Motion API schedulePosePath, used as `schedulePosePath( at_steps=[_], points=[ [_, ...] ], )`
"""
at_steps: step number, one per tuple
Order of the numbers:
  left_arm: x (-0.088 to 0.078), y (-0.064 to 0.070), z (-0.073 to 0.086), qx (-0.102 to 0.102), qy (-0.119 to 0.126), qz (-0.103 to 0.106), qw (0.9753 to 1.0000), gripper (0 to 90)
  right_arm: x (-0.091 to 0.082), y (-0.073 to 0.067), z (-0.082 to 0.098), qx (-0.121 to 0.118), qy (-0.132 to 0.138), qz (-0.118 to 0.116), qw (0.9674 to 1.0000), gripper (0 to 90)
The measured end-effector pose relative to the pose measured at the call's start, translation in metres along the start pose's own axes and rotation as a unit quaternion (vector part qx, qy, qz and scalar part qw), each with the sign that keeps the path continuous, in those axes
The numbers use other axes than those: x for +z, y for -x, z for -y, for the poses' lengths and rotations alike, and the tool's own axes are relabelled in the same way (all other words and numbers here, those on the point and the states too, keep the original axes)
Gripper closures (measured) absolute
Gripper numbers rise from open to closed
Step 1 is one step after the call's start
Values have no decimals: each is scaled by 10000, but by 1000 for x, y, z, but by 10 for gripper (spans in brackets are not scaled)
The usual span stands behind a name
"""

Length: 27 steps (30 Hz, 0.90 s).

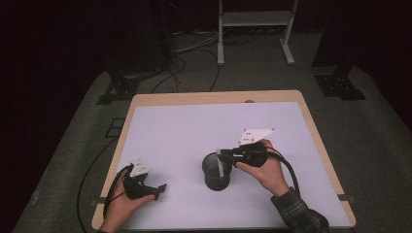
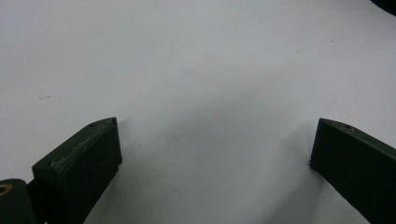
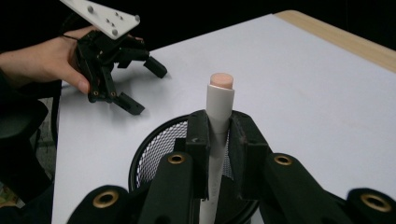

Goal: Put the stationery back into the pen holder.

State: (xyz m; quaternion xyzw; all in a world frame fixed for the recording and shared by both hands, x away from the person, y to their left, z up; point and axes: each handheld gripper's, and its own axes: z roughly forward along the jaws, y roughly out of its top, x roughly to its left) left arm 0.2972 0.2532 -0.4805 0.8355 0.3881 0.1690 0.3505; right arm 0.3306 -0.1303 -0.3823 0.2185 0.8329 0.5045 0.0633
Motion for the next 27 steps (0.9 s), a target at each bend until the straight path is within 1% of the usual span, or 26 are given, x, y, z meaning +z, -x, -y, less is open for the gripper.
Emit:
schedulePosePath(
  at_steps=[4, 13, 16, 17, 19, 27],
  points=[
    [0, 0, 0, -2, 0, 1, 10000, 10, 4, 1, 3, -20, -75, 5, 10000, 776],
    [0, 0, 0, -1, -1, 1, 10000, 10, 4, 1, 4, 2, -79, 8, 10000, 775],
    [0, 0, 0, -1, -3, 3, 10000, 10, 4, 1, 3, -33, -73, -20, 10000, 762],
    [0, 0, 0, -3, -1, 3, 10000, 10, 3, 0, 3, -32, -65, 4, 10000, 739],
    [0, 0, 0, -1, -3, 3, 10000, 10, 2, 0, 3, 21, -38, 8, 10000, 722],
    [0, 0, 0, -3, -3, 2, 10000, 10, -7, 3, 3, 52, 28, 99, 9999, 702]
  ],
)
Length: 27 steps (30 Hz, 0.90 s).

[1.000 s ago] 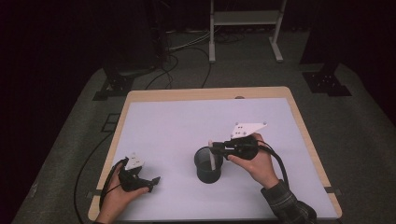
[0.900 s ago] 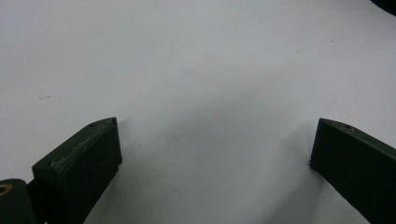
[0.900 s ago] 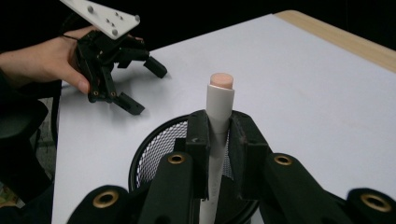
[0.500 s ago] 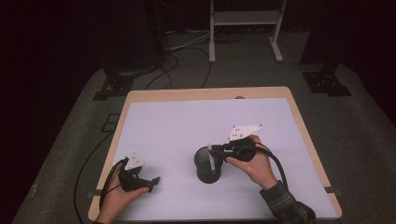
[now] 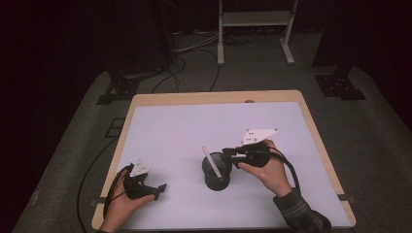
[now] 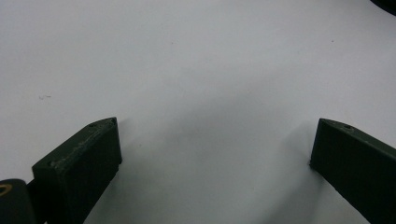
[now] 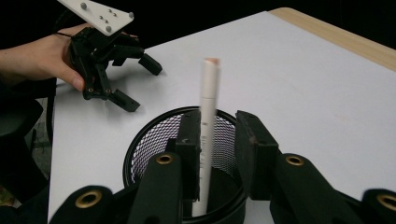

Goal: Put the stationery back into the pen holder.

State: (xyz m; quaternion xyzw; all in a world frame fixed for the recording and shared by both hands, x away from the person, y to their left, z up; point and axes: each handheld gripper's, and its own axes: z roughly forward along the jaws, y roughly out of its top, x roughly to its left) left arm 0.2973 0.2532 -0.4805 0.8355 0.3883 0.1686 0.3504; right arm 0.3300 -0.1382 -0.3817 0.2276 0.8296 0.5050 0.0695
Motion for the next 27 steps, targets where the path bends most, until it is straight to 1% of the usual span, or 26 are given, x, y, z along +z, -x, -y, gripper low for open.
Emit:
schedulePosePath(
  at_steps=[3, 6, 10, 14, 15, 18, 20, 22, 26, 27],
  points=[
    [0, 0, 0, -1, 0, 0, 10000, 10, -4, 1, 1, 39, -7, 59, 10000, 679],
    [0, 0, 0, -3, 2, 2, 10000, 10, -7, 4, 2, 74, -28, 125, 9999, 635],
    [0, 0, 0, -15, 5, 2, 10000, 10, -13, 10, 5, 162, -20, 247, 9996, 538],
    [0, 0, 0, -27, 16, 2, 10000, 10, -20, 16, 10, 326, -79, 371, 9987, 447],
    [0, 0, 0, -3, 9, -2, 10000, 10, -21, 18, 12, 326, -81, 423, 9985, 426],
    [0, 0, 0, -26, 29, -2, 10000, 10, -28, 22, 17, 361, -134, 579, 9976, 379],
    [0, 0, 0, -13, 19, -2, 10000, 10, -31, 24, 21, 344, -231, 740, 9964, 346],
    [0, 0, 0, -10, 16, -1, 10000, 10, -36, 25, 26, 324, -277, 810, 9958, 333],
    [0, 0, 0, 0, 5, -3, 10000, 10, -47, 27, 38, 436, -364, 948, 9939, 321],
    [0, 0, 0, -11, 5, -3, 10000, 10, -49, 28, 41, 423, -376, 967, 9937, 317]
  ],
)
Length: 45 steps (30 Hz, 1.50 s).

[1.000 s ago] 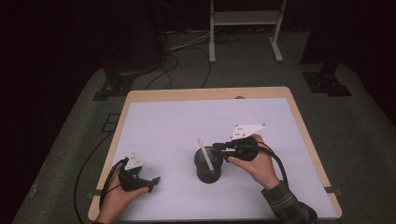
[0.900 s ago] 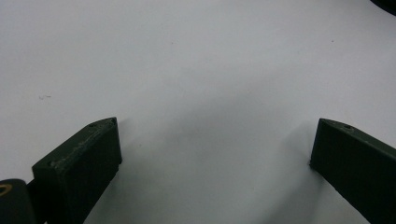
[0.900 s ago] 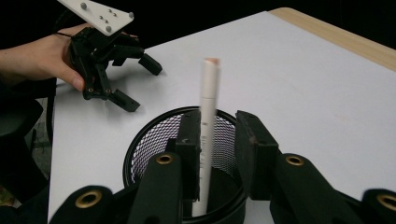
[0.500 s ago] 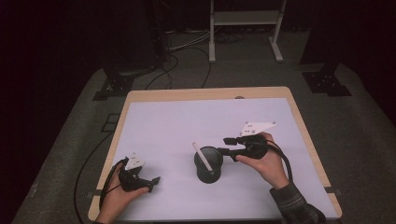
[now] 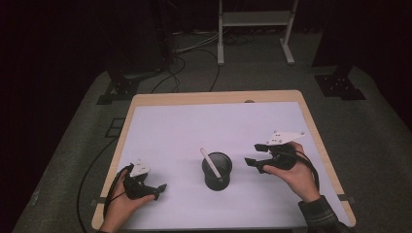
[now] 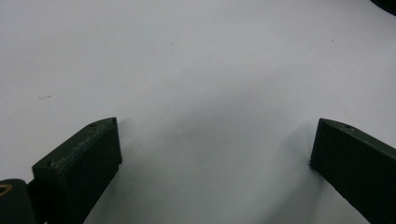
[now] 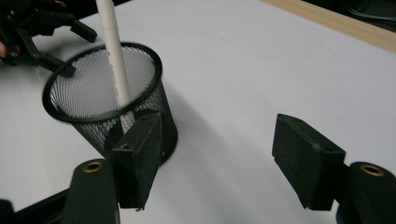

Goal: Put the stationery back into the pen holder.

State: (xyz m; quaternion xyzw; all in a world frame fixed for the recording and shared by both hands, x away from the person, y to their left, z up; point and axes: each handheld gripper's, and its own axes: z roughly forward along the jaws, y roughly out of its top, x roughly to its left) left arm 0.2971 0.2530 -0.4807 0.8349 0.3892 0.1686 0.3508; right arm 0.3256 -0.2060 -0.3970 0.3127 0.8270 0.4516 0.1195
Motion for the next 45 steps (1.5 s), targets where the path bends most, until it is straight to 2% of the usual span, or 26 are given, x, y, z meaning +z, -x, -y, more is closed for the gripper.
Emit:
schedulePosePath(
  at_steps=[13, 16, 21, 23, 25, 39, 44, 45],
  points=[
    [0, 0, 0, 1, -2, -1, 10000, 10, -14, 17, 45, 267, -293, 416, 9983, 256],
    [0, 0, 0, 1, -2, 0, 10000, 10, -16, 19, 52, 253, -392, 561, 9973, 249],
    [0, 0, 0, 1, -1, -2, 10000, 10, -18, 23, 63, 336, -436, 619, 9966, 243],
    [0, 0, 0, 1, 0, -1, 10000, 10, -19, 24, 67, 322, -559, 735, 9952, 239],
    [0, 0, 0, 2, 0, -3, 10000, 10, -22, 25, 71, 345, -512, 740, 9953, 239],
    [0, 0, 0, 3, 0, -4, 10000, 9, -36, 34, 109, 528, -783, 979, 9907, 213],
    [0, 0, 0, 3, -1, -4, 10000, 10, -39, 35, 120, 518, -890, 1052, 9891, 196],
    [0, 0, 0, 3, 0, -5, 10000, 10, -39, 35, 122, 476, -845, 1059, 9896, 192]
  ],
)
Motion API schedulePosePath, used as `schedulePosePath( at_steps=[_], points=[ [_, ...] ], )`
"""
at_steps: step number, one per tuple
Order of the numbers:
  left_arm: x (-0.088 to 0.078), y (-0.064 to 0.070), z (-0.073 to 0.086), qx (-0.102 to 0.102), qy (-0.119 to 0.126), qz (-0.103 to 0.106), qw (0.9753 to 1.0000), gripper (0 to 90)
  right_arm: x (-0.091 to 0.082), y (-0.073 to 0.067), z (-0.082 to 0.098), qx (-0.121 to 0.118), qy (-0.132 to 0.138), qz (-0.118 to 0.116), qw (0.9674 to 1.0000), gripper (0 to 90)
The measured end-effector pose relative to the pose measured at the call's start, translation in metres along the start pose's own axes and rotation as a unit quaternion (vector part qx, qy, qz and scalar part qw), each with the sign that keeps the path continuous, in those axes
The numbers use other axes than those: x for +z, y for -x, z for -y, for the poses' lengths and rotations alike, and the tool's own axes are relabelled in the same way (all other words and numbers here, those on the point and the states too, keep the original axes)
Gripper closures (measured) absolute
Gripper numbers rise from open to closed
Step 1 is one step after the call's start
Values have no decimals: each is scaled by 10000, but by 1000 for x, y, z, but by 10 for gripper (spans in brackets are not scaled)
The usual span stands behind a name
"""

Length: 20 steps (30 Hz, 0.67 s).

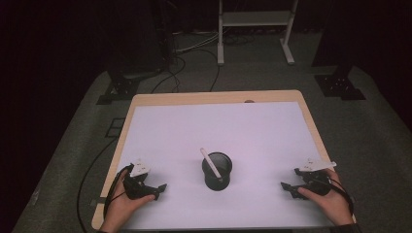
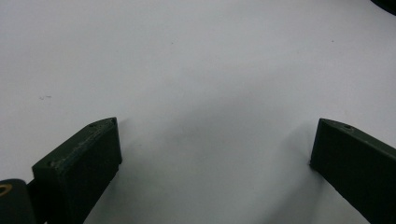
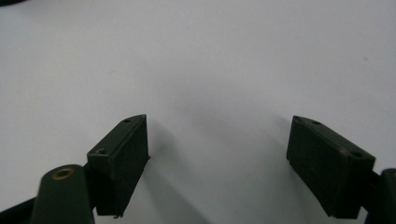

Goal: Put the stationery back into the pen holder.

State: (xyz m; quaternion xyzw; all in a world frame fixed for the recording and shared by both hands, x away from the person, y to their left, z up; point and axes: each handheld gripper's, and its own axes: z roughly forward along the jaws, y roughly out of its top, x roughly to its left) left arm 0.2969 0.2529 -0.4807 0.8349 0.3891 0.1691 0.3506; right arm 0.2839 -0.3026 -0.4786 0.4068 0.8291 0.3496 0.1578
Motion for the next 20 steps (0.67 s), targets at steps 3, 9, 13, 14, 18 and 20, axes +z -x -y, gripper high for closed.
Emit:
schedulePosePath(
  at_steps=[3, 9, 13, 14, 18, 20],
  points=[
    [0, 0, 0, 1, 1, -2, 10000, 10, 0, 0, 2, -62, 18, 94, 9999, 151],
    [0, 0, 0, 2, 1, -3, 10000, 10, 2, 2, 6, 8, 139, 173, 9998, 92],
    [0, 0, 0, 5, 0, -4, 10000, 10, 2, 2, 7, 9, 145, 172, 9997, 92],
    [0, 0, 0, 5, 1, -5, 10000, 10, 2, 2, 7, 9, 149, 171, 9997, 92],
    [0, 0, 0, 8, -1, -11, 10000, 10, 2, 2, 7, 11, 160, 175, 9997, 93],
    [0, 1, 0, 16, 6, -25, 10000, 10, 2, 2, 7, 24, 156, 167, 9997, 92]
  ],
)
